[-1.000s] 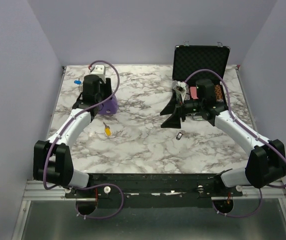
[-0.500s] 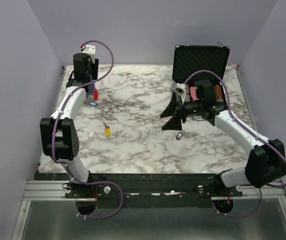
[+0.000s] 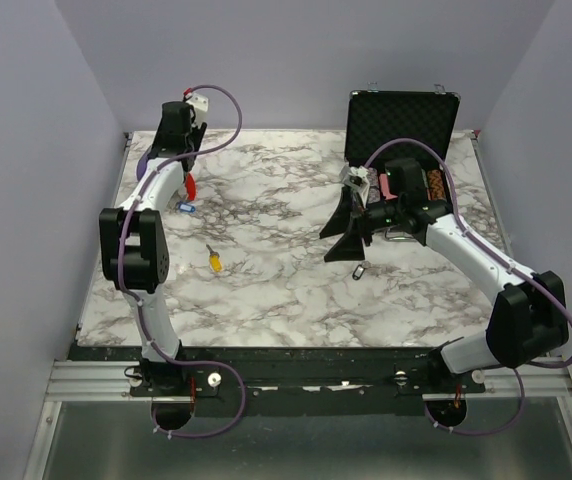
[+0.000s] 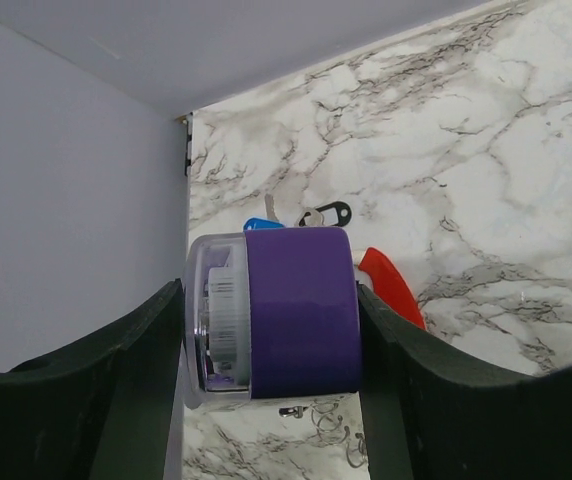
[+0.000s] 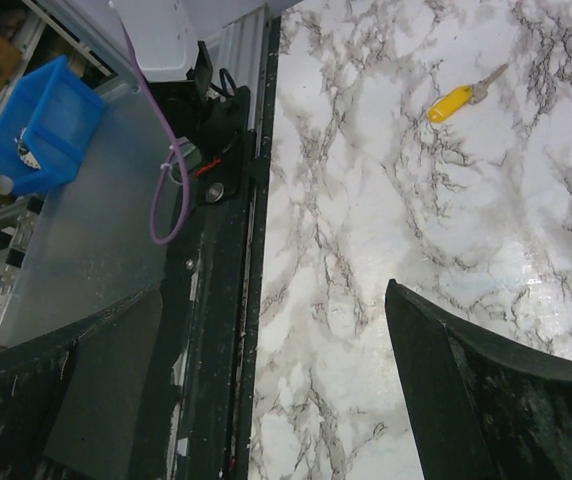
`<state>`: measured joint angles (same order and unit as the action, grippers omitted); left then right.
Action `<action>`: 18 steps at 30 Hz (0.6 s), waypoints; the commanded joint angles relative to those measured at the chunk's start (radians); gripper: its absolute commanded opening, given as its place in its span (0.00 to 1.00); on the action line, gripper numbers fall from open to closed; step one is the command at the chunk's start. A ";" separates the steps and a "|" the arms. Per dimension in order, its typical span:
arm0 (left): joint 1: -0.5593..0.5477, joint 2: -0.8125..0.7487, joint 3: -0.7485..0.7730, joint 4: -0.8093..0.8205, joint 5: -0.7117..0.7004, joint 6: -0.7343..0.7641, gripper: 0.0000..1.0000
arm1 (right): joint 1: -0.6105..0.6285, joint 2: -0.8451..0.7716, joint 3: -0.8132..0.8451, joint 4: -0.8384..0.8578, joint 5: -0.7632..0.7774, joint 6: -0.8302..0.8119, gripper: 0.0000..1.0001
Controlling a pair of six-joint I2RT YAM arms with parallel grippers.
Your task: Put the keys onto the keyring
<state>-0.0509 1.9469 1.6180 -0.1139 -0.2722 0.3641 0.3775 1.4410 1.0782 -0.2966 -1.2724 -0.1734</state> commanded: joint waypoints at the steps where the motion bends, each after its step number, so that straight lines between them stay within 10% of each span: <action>1: -0.023 0.027 0.097 0.066 -0.050 0.055 0.00 | -0.003 0.015 0.026 -0.033 -0.033 -0.024 1.00; 18: -0.072 0.060 0.016 0.063 -0.116 0.110 0.00 | -0.019 -0.002 0.032 -0.050 -0.051 -0.037 1.00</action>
<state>-0.1287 2.0422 1.6695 -0.1055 -0.3202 0.4213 0.3653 1.4467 1.0786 -0.3267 -1.2877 -0.1925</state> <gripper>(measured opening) 0.666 0.998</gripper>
